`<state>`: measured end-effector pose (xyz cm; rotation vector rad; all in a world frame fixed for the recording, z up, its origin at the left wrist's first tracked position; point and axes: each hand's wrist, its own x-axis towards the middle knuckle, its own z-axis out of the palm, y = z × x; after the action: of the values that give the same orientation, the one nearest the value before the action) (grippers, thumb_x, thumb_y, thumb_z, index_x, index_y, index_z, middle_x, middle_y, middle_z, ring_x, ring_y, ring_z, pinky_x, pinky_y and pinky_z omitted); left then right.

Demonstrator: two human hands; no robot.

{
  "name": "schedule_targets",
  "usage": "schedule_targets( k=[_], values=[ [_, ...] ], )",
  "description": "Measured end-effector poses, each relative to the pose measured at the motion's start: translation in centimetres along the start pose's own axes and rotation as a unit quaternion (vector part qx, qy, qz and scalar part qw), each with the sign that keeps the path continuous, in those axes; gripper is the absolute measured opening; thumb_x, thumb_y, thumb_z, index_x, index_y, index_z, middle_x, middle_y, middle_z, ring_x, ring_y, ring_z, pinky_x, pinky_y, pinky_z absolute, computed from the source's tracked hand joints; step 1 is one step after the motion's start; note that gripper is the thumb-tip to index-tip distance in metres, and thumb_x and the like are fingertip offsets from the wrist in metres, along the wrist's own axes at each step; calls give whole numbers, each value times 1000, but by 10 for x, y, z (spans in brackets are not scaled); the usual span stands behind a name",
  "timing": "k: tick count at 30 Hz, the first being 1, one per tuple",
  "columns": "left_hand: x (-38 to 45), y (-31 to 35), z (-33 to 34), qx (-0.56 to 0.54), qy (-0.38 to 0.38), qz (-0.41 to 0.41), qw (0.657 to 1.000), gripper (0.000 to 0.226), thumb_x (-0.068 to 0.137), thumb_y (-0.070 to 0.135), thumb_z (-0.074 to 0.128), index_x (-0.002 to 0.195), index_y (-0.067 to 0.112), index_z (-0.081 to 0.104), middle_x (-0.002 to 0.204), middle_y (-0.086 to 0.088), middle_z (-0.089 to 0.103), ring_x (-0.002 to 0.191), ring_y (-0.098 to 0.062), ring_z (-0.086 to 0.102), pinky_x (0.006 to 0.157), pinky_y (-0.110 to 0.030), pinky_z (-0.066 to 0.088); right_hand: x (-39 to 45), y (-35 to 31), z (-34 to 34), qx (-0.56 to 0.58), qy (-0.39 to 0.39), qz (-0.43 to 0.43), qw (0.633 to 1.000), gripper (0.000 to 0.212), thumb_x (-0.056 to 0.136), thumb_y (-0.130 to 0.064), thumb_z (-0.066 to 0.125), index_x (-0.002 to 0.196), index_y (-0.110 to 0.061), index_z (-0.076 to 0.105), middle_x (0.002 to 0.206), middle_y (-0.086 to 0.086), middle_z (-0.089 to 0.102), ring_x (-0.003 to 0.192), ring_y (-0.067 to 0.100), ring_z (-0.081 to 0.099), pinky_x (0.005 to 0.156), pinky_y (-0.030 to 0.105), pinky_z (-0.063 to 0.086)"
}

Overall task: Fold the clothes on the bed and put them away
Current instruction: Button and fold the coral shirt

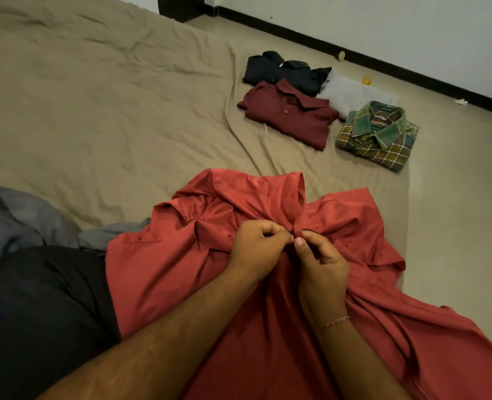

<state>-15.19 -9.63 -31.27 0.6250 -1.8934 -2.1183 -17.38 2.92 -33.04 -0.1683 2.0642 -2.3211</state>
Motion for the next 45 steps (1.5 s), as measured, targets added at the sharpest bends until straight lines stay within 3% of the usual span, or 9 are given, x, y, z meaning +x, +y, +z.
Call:
schedule_targets(
  k=[2,5,8,11,20,26,34,40,45],
  values=[
    [3,-2,-4,2,-7,2,1000,13,75,14,71,66,6,74,67,-4,71,65,-8,60,65,-23,49,1,0,0,-80,-18,-70,994,22,90,2,73,98,-19,76,103,6,72,98,6,69,90,19,52],
    [6,-4,-8,2,-30,2,1000,29,88,2,68,61,13,71,57,7,64,54,-1,53,57,-18,42,1,0,0,-99,-37,-92,990,37,91,13,66,98,-22,76,103,5,71,95,4,69,87,16,52],
    [8,-6,-9,19,-41,18,999,26,88,11,70,62,14,69,55,9,62,52,-2,50,55,-19,40,2,7,-4,-43,-39,-28,998,46,97,11,58,94,-29,82,103,5,72,82,14,70,78,23,57],
    [8,-10,-10,7,-54,2,999,31,92,8,71,63,17,67,58,5,60,55,-6,47,55,-21,39,2,11,-7,-18,-40,21,999,33,100,5,58,98,-20,78,95,3,75,76,15,70,74,25,59],
    [7,-14,-14,-81,-58,-40,994,9,92,-2,71,83,1,70,60,3,65,53,-3,55,54,-14,44,4,20,-4,-74,-23,-54,995,21,93,0,72,96,-20,78,102,7,74,90,27,71,84,38,58],
    [6,-17,-12,-73,-55,-53,994,16,93,-2,70,78,2,73,61,-5,64,49,-3,51,50,-14,41,3,22,-2,-101,-39,-77,991,25,88,9,74,96,-15,73,97,13,71,82,8,68,78,19,54],
    [8,-24,-9,-2,-63,-16,998,9,91,0,75,82,3,75,69,1,74,64,-4,67,63,-18,53,6,27,-3,-132,-23,-92,987,31,87,9,74,93,-21,72,95,9,69,79,5,67,73,17,53],
    [14,-34,-12,124,-55,24,990,20,83,23,70,70,9,71,62,1,63,59,-10,49,59,-28,39,6,28,-5,-217,-30,-144,965,22,82,11,77,91,-8,78,93,0,73,83,-1,69,77,9,50],
    [17,-38,-11,147,-36,38,988,19,79,29,68,70,13,69,64,2,61,60,-11,50,65,-30,43,7,28,-3,-211,-20,-128,969,27,82,8,79,90,-17,76,91,-3,74,76,-2,69,74,11,52]
  ],
)
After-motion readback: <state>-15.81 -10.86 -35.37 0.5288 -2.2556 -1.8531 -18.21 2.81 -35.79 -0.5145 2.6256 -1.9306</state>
